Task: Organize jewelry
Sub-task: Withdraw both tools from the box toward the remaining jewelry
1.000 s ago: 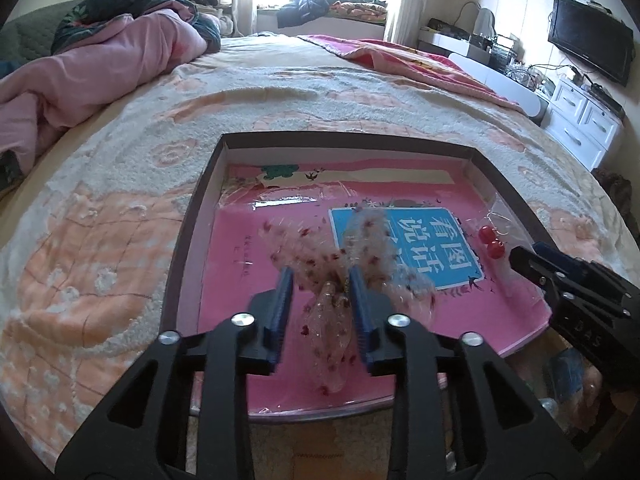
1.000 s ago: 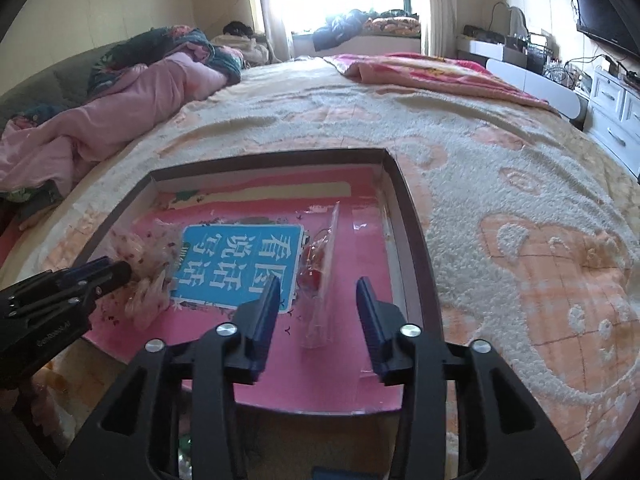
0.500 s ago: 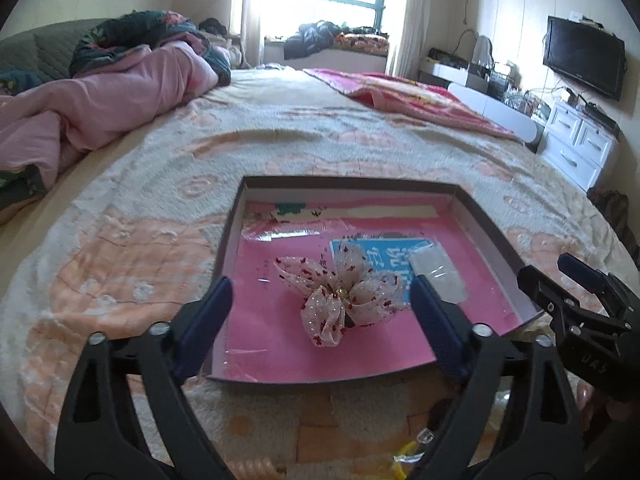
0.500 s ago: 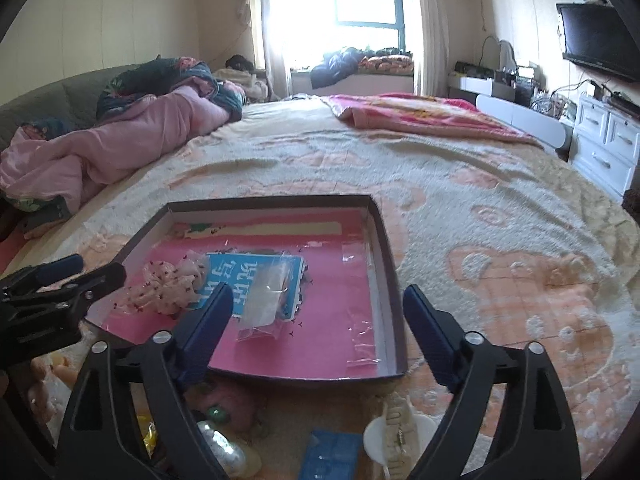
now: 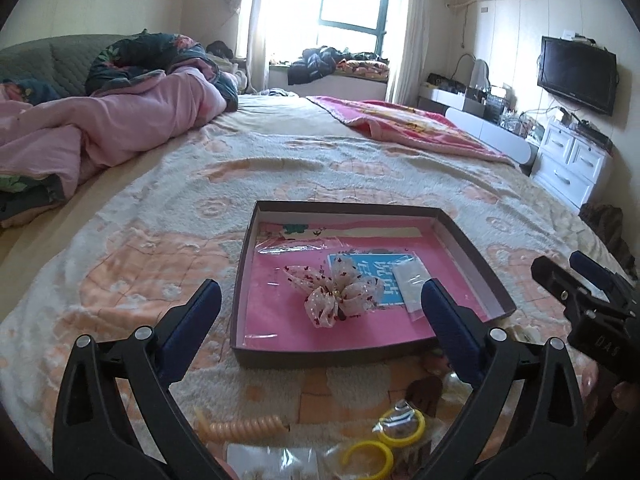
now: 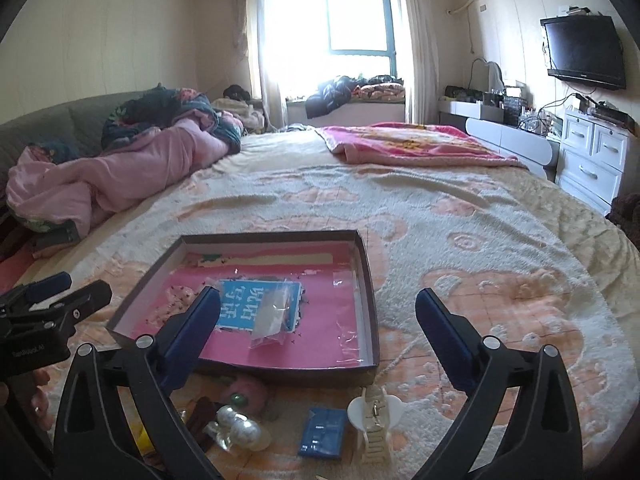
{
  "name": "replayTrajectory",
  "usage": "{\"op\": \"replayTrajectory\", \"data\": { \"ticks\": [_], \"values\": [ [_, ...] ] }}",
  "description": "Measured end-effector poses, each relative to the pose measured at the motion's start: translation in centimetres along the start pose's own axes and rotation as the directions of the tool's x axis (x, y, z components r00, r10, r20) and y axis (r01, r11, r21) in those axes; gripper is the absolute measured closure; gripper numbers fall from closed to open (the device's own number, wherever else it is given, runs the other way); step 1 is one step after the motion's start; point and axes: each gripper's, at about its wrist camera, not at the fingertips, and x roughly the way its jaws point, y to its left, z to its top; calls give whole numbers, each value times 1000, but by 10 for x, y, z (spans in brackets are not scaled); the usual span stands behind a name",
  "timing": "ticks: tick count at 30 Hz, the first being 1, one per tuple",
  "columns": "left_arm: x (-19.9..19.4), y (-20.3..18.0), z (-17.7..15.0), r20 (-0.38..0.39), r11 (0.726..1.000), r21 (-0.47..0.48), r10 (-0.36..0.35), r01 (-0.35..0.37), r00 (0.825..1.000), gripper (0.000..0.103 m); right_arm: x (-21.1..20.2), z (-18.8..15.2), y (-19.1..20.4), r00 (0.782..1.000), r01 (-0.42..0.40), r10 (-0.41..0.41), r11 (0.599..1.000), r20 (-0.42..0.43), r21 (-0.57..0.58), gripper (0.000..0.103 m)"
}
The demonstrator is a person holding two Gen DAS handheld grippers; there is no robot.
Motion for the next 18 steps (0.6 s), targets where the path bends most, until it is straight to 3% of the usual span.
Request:
{"op": "replayTrajectory", "data": {
  "ticks": [18],
  "values": [
    [-47,5,-36,10,1000,12,-4,4,1000,11,-53,-14,5,998,-50,51,998,38,-34,7]
  ]
}}
